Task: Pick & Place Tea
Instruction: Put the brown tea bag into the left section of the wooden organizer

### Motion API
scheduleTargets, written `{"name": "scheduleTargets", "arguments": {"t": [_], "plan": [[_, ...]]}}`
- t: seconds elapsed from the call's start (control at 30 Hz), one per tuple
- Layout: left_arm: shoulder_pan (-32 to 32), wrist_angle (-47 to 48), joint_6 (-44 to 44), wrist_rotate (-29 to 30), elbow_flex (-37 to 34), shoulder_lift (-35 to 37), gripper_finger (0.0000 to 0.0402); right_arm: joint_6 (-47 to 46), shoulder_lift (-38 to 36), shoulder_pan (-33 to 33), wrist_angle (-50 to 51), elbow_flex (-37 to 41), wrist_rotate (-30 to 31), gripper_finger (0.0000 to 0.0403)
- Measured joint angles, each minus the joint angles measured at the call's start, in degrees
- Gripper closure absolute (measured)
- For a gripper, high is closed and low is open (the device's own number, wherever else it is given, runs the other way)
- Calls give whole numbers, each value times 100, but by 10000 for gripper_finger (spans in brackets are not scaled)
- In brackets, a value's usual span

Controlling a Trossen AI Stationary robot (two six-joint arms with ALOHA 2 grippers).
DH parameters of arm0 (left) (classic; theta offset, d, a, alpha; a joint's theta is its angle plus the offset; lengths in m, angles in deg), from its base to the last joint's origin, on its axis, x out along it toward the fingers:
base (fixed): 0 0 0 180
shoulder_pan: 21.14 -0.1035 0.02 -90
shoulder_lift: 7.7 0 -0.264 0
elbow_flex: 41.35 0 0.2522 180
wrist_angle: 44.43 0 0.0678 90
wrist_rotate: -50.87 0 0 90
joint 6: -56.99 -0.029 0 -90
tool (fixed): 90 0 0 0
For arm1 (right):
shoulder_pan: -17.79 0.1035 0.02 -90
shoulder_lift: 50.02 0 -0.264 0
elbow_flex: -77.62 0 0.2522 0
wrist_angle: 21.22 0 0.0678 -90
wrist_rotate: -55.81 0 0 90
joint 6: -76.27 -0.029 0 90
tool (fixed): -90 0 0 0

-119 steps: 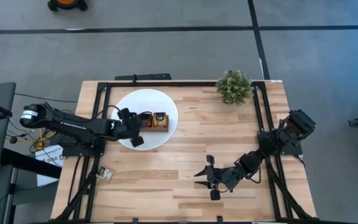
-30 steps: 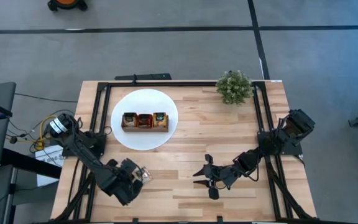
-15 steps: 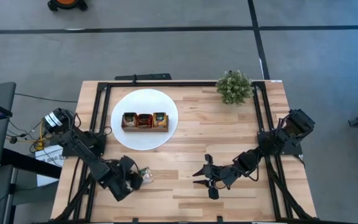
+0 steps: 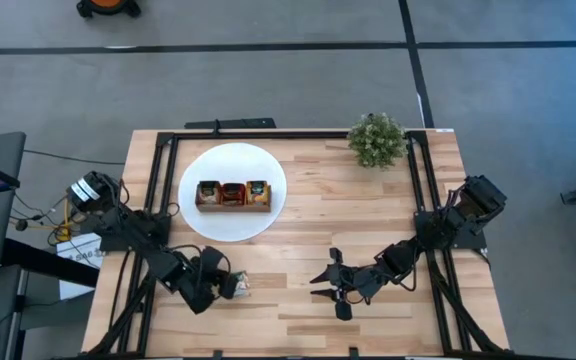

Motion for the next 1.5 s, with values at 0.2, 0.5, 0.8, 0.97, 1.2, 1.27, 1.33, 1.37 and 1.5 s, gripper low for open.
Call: {"name": "scheduleTargets", "arguments": {"t": [0.2, 0.5, 0.8, 0.97, 1.2, 1.27, 1.33, 1.37, 1.5], "plan": [[-85, -269, -130, -231, -92, -2, 227, 0, 0, 0, 2, 0, 0, 284], [-97, -524, -607, -866, -94, -13, 294, 0, 0, 0, 2, 0, 0, 284], [-84, -590, -1118, -1312, -94, -17, 348, 2, 0, 0, 4, 0, 0, 284], [-73, -647, -1155, -1132, -97, -20, 396, 2, 0, 1, 4, 0, 0, 284], [-93, -475, -1794, -782, 504, -51, 401, 2, 0, 0, 15, 0, -2, 284], [-119, 52, -2085, -560, 843, -46, 401, 4, 0, 1, 17, 0, -2, 284], [-149, 671, -2457, -352, 1199, -46, 401, 2, 0, 1, 18, 0, -2, 284], [-173, 973, -2625, -277, 1404, -46, 401, 2, 0, 0, 17, 0, -2, 284], [-273, 2505, -3036, 28, 2177, -37, 401, 2, 0, 2, 17, 0, -2, 284]]}}
